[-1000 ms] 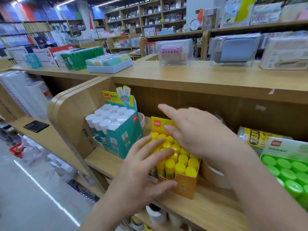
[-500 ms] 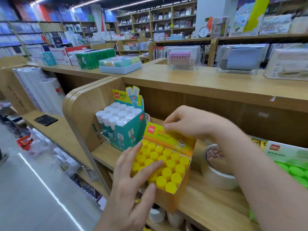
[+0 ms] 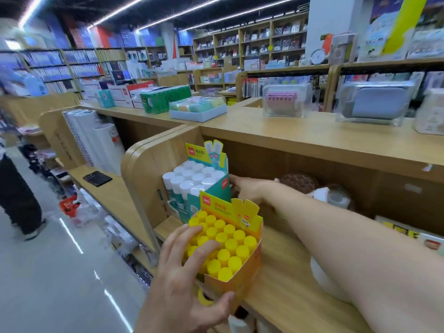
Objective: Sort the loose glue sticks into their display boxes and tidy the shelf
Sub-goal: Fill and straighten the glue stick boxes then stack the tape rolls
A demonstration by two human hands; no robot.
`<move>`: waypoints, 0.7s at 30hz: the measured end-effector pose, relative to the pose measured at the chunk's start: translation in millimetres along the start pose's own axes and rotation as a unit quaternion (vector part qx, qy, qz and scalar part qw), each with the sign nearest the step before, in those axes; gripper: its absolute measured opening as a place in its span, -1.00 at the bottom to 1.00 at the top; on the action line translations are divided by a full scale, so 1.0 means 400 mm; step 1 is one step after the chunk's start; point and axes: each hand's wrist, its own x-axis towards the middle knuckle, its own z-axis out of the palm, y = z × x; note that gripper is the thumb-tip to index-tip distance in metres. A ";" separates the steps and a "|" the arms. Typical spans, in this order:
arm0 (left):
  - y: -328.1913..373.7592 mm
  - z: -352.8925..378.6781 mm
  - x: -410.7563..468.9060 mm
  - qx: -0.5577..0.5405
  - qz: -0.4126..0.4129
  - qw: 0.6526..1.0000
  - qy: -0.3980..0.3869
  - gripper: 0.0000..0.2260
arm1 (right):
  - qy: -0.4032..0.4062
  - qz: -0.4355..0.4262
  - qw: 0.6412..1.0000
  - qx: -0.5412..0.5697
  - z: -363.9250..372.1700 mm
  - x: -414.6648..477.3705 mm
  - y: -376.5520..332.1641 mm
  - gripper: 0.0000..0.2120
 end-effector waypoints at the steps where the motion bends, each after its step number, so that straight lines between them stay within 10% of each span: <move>1: -0.003 -0.001 0.000 -0.001 0.002 1.000 -0.002 -0.36 | 0.001 -0.002 1.000 -0.006 0.008 0.008 -0.004 -0.23; 9: -0.008 0.001 0.001 -0.027 -0.006 0.999 -0.021 -0.40 | 0.072 0.074 0.980 -0.170 0.004 -0.088 -0.033 -0.75; 21: 0.014 0.059 0.029 -0.040 0.030 0.999 -0.012 -0.42 | 0.268 -0.045 0.934 0.234 -0.066 -0.435 -0.132 -0.88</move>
